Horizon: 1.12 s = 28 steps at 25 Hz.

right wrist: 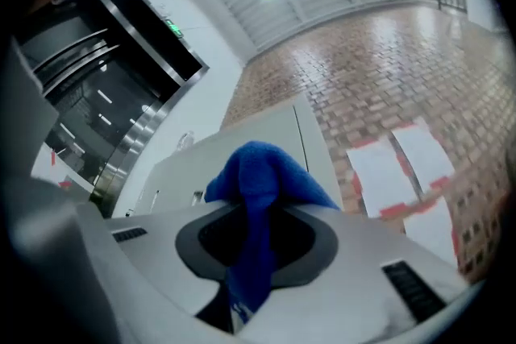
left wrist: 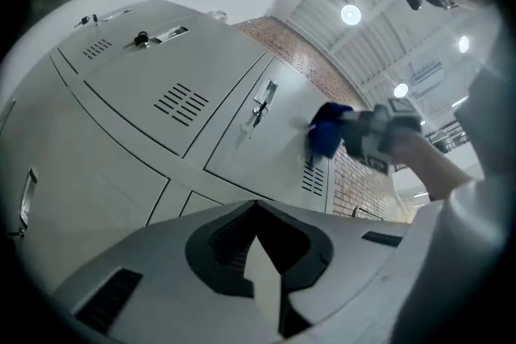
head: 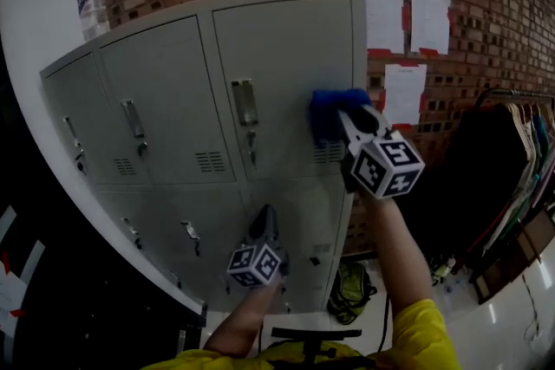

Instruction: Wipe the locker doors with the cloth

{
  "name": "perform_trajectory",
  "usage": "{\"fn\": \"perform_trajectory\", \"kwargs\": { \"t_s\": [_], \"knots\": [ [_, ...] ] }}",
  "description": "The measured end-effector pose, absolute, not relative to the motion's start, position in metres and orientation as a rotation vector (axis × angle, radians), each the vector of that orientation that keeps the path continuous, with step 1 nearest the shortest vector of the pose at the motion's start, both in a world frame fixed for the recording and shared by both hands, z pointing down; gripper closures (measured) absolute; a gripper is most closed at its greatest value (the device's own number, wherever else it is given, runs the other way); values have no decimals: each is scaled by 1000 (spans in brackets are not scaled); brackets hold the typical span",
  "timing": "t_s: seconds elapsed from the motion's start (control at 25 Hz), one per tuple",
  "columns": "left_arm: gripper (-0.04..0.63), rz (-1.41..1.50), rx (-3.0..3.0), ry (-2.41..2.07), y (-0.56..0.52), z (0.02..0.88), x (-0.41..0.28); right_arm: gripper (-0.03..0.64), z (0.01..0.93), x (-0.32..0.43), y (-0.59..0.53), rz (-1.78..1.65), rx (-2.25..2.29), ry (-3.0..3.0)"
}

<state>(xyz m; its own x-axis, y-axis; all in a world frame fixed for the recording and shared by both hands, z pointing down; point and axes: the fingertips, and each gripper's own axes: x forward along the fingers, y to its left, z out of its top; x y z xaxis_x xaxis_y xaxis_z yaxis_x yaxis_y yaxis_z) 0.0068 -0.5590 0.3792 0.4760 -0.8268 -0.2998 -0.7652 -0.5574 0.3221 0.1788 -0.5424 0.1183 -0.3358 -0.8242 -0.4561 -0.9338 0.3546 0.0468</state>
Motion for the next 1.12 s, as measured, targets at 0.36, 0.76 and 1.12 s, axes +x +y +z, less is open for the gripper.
{"fn": "perform_trajectory", "kwargs": {
  "t_s": [0.36, 0.76, 1.12],
  "knots": [
    [603, -643, 2602, -1396, -563, 385, 23, 543, -42, 200, -568, 489, -1574, 2252],
    [603, -671, 2609, -1427, -566, 378, 17, 545, 243, 191, -581, 267, -1731, 2372],
    [603, -640, 2610, -1419, -564, 386, 21, 546, 213, 167, -573, 355, -1643, 2366]
  ]
}}
